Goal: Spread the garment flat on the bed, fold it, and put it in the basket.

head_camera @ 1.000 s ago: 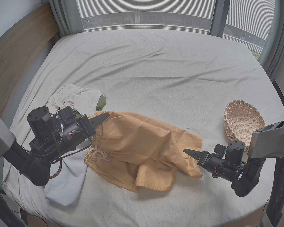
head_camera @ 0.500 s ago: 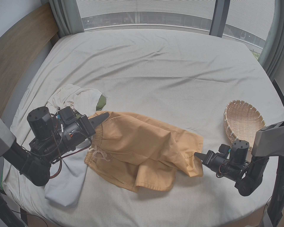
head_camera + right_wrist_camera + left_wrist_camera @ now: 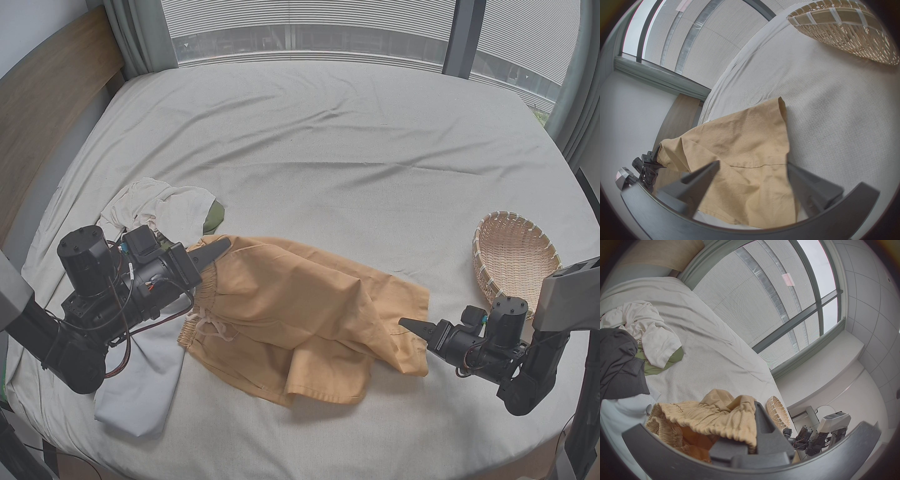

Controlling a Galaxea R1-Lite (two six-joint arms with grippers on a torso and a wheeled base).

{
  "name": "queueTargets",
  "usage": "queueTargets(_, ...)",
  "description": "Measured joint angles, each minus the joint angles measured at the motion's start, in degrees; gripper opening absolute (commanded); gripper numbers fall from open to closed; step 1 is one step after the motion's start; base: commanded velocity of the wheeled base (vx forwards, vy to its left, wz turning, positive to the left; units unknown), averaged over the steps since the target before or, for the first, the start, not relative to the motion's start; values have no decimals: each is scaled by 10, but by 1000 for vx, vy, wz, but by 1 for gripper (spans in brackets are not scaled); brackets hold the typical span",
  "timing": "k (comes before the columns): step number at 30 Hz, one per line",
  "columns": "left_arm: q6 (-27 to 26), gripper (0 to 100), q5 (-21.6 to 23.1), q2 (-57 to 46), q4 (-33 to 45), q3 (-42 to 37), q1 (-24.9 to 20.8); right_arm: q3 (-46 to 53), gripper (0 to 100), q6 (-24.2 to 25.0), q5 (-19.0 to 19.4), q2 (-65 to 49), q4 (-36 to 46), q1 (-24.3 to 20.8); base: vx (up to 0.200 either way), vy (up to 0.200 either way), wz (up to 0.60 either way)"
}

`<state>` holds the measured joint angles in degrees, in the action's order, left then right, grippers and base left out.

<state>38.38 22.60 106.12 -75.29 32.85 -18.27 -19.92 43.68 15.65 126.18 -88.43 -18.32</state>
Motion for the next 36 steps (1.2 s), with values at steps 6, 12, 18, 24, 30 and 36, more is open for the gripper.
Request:
queueTargets(6, -1, 0, 0, 0, 0, -4, 0, -19, 100, 1, 0, 12, 0, -14, 0, 0, 0)
queueTargets(12, -1, 0, 0, 0, 0, -4, 0, -28, 100, 1, 0, 14, 0, -19, 0, 0, 0)
queueTargets(18, -1, 0, 0, 0, 0, -4, 0, -37, 100, 2, 0, 18, -1, -19, 0, 0, 0)
queueTargets(24, -1, 0, 0, -1, 0, -4, 0, -44, 0, 3, 0, 25, 0, -19, 0, 0, 0)
queueTargets(30, -1, 0, 0, -1, 0, -4, 1, -38, 0, 18, 0, 26, 0, -18, 0, 0, 0)
queueTargets(36, 0, 0, 1, -1, -31, -4, 2, -26, 0, 22, 9, 9, 0, -12, 0, 0, 0)
